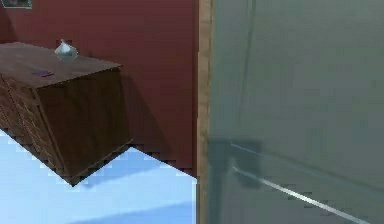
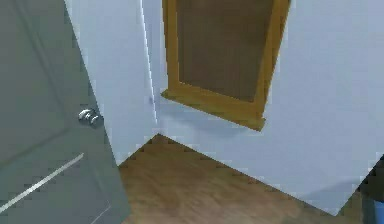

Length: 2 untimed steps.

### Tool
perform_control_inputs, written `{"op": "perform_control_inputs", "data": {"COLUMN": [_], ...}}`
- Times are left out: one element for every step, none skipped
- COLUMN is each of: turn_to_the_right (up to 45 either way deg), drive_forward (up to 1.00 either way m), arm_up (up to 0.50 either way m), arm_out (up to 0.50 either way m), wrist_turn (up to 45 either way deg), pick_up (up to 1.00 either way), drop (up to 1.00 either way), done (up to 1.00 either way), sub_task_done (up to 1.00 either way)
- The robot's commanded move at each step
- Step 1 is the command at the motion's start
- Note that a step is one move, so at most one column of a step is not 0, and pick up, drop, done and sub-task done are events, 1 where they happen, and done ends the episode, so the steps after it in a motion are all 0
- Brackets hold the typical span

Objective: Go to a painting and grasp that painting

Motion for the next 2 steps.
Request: {"op": "perform_control_inputs", "data": {"turn_to_the_right": [0.0, -45.0], "drive_forward": [0.5, 0.0], "arm_up": [0.0, 0.0], "arm_out": [0.0, 0.0], "wrist_turn": [0.0, 0.0], "pick_up": [0.0, 0.0], "drop": [0.0, 0.0], "done": [0.0, 0.0], "sub_task_done": [0.0, 0.0]}}
